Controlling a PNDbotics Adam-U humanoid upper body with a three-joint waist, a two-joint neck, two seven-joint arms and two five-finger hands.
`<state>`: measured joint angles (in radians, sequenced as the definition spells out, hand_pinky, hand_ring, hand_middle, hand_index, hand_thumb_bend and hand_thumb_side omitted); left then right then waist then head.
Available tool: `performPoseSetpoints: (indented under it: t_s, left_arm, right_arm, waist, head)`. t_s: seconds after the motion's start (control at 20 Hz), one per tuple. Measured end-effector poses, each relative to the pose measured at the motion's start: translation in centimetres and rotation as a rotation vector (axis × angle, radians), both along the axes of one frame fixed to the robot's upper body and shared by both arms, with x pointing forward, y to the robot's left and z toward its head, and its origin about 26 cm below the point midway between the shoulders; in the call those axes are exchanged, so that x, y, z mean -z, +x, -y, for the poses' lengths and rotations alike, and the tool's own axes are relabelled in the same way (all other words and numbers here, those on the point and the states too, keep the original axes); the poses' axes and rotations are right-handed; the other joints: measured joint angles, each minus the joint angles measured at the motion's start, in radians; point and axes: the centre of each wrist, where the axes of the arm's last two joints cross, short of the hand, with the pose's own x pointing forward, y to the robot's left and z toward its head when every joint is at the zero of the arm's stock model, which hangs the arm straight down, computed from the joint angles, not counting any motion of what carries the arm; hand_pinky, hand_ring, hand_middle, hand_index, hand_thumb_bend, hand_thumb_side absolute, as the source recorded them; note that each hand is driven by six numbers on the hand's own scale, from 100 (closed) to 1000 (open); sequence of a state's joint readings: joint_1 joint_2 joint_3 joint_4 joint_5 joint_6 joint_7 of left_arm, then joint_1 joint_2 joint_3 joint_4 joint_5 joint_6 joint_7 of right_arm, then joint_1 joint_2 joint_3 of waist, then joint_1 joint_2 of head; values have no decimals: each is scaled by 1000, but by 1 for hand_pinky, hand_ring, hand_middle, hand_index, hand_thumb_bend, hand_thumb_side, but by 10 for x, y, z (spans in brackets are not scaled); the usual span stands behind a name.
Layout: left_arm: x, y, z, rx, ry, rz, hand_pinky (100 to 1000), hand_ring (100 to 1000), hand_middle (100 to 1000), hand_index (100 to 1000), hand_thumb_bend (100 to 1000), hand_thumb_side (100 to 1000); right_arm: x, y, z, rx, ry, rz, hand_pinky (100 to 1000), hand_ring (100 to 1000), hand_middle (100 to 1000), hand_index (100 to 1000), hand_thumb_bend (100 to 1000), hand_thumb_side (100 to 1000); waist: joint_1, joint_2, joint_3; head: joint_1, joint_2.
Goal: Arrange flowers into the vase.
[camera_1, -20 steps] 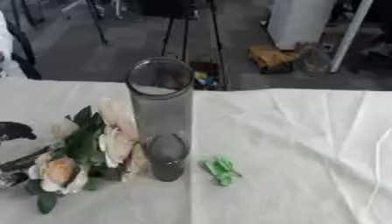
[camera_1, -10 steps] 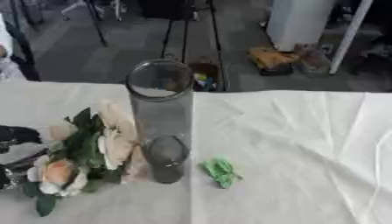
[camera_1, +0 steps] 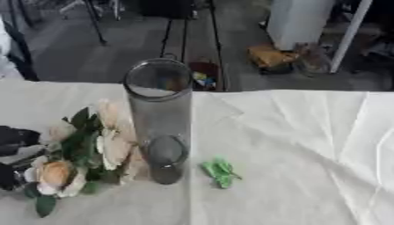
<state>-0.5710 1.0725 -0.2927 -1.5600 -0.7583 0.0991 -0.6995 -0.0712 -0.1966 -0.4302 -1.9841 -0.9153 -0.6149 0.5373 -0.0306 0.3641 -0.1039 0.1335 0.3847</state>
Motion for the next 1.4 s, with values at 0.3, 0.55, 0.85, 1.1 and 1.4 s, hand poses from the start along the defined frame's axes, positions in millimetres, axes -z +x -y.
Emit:
performPoseSetpoints:
  t_s: [0.3,0.55,0.85,1.1,1.4]
  left_arm:
    - [9,5,-1,-4,25,-29,886,866,919,1000,448,720]
    - [8,7,-1,-2,27,-27,828,809,842,983,433,730]
    - [7,9,-2,-4,8,-22,783,740,758,901,404,710]
    - [8,9,-2,-7,3,-20,779,738,757,899,404,703]
    - [9,12,-2,-8,10,-15,748,709,750,878,412,671]
  right_arm:
    - [0,0,-1,-7,-4,-3,829,687,514,774,100,803]
    - [1,1,-2,-11,-5,-5,831,689,513,772,100,803]
    - [2,1,-2,-11,0,-5,833,690,512,764,100,803]
    - [2,1,-2,-11,-1,-6,835,691,510,761,100,804]
    - [3,1,-3,-8,1,-7,837,692,509,758,100,804]
  waist:
    - [0,3,-3]
    - [0,3,-5]
    - [0,3,-7]
    - [0,4,-9]
    - [4,5,-12]
  head:
    - [6,-1]
    - [9,-1]
    - [12,-1]
    - [14,-9]
    - [14,-10]
